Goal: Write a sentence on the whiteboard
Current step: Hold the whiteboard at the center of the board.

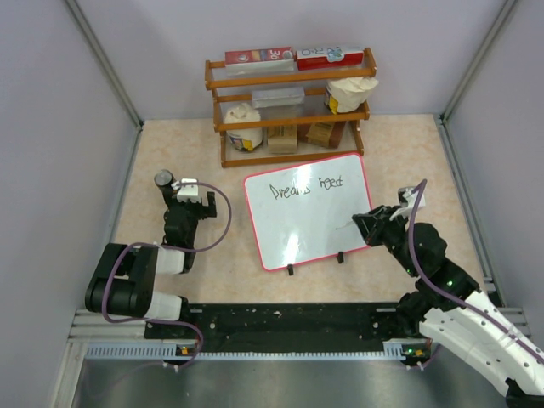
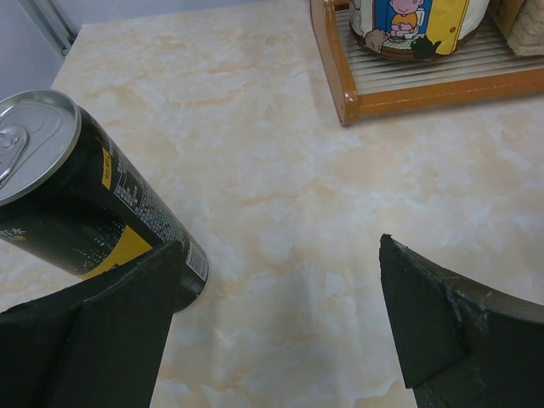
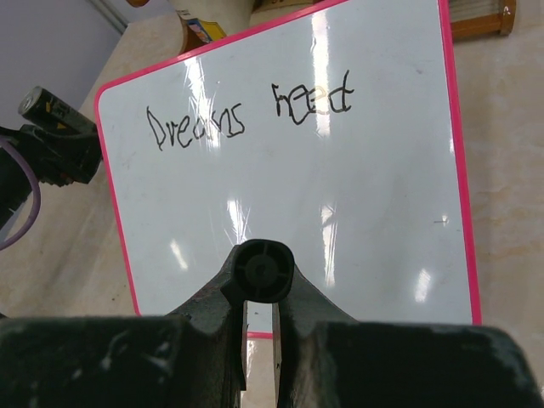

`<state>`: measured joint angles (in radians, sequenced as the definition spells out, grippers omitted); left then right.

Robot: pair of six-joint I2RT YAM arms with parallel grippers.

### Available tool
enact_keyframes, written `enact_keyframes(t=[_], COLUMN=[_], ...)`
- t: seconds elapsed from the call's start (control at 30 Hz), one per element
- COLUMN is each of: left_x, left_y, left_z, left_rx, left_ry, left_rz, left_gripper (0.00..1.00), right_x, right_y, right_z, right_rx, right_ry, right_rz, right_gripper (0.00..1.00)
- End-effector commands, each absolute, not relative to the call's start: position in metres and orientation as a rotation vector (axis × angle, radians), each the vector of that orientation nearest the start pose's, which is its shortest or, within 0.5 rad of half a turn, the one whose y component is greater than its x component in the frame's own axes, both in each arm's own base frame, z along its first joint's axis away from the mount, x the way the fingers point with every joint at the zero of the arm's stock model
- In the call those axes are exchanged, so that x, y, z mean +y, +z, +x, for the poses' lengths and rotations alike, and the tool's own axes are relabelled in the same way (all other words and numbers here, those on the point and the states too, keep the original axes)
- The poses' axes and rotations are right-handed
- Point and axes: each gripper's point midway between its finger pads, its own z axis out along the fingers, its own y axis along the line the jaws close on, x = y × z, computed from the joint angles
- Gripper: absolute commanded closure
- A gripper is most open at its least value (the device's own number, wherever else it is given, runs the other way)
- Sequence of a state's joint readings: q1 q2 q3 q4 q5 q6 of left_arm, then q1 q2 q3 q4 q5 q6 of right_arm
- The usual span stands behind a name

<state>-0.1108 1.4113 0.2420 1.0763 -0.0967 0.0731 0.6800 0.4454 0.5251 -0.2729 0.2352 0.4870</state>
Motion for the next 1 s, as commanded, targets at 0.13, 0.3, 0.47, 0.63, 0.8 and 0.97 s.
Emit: enact_keyframes(t=[0.13,0.3,0.47,0.63,0.8,0.97], left_x=[-0.021,-0.022,-0.021,-0.021,-0.021,-0.014], left_y=[0.124,0.124,0.124,0.124,0.124,0.123], left_z=[0.379,0.379,0.378,0.379,0.379,0.380], left_rx=[1.606,1.606,1.609,1.606,1.606,1.617], left_ry=[0.039,0.039,0.040,0.039,0.039,0.068], left_rz=[0.065,0.068,0.066,0.065,0.065,0.025], left_gripper=[0.01,0.01,0.01,0.01,0.01,0.01], right_x=[0.147,0.155,0.160,0.165,0.167,0.168], right_y=[0.235,0.235,0.236,0.242,0.244,0.263], right_z=[0.218,0.216,0.212,0.208,0.204,0.196], right_rx=[1.762,1.769,1.775,1.769,1.768,1.766], right_ry=[0.649,0.696,0.730,0.766,0.806,0.835], right_rz=[0.007,-0.005,-0.024,-0.044,-0.034,-0.058], right_gripper=[1.00,1.00,1.00,1.00,1.00,1.00])
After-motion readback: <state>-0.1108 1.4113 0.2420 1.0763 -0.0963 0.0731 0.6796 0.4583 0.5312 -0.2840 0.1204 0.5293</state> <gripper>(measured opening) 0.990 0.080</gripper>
